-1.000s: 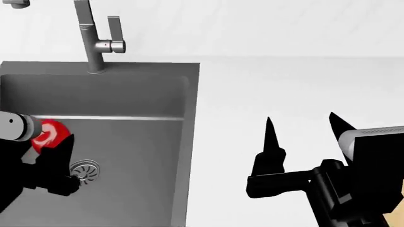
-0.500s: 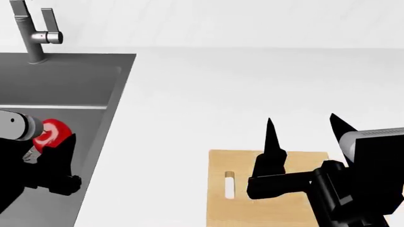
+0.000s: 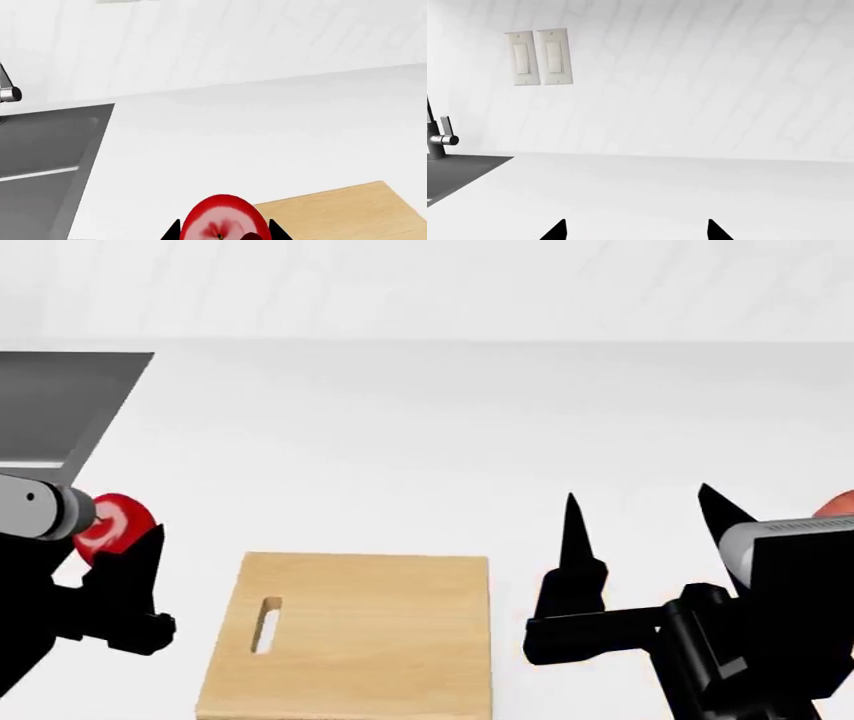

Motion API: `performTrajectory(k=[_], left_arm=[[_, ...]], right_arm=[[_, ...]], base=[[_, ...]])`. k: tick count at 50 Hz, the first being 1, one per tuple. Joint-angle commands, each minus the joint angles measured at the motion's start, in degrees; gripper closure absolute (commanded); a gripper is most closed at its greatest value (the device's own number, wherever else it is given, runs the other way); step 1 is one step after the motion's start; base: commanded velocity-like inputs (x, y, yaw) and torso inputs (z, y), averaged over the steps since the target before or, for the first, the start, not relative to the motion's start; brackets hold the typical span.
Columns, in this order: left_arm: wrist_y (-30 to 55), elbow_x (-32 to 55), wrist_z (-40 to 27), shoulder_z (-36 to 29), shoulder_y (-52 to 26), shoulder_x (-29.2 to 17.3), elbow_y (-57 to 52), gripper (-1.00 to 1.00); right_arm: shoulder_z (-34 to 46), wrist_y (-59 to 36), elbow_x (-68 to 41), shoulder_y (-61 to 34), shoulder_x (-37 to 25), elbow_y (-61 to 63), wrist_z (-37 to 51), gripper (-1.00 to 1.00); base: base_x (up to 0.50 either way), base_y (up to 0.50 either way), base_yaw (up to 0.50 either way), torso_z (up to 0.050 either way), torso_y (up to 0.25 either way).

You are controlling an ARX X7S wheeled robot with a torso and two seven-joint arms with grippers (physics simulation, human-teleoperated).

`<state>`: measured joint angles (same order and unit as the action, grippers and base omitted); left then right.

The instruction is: Place the cherry and the sweet potato on separate cutting boards.

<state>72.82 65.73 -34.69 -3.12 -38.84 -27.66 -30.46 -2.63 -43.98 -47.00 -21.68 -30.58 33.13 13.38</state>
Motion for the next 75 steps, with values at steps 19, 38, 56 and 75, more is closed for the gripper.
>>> performTrajectory(k=[19,38,56,75], left_arm=[[-2.9,-0.1,1.7,0.2,0.6,0.1,0.4,1.00],[-4.5,-1.4,2.6,-0.4,1.1,-1.1,1.0,1.00],[-5.5,-3.0,2.3,-0.7,1.7,-2.4,1.8,1.00],[-9.3,-8.3,2.9,1.7,5.6,-7.4,6.8,1.00]], right_arm=[[-1.9,-0.6,0.7,0.7,0.4,1.0,0.4,-1.00],[-2.1,0.0,1.0,1.2,0.2,1.1,0.9,-1.00],[-1.5,-1.3,0.8,0.6,0.1,0.0,2.3,-1.00],[-2.0,-1.8,0.4,0.6,-0.2,-0.3,3.3,-1.00]], base=[[0.00,-0.50,0.00,0.000,0.000],[0.00,-0.37,0.00,0.000,0.000],[0.00,-0.21,0.00,0.000,0.000],[0.00,0.00,0.00,0.000,0.001]])
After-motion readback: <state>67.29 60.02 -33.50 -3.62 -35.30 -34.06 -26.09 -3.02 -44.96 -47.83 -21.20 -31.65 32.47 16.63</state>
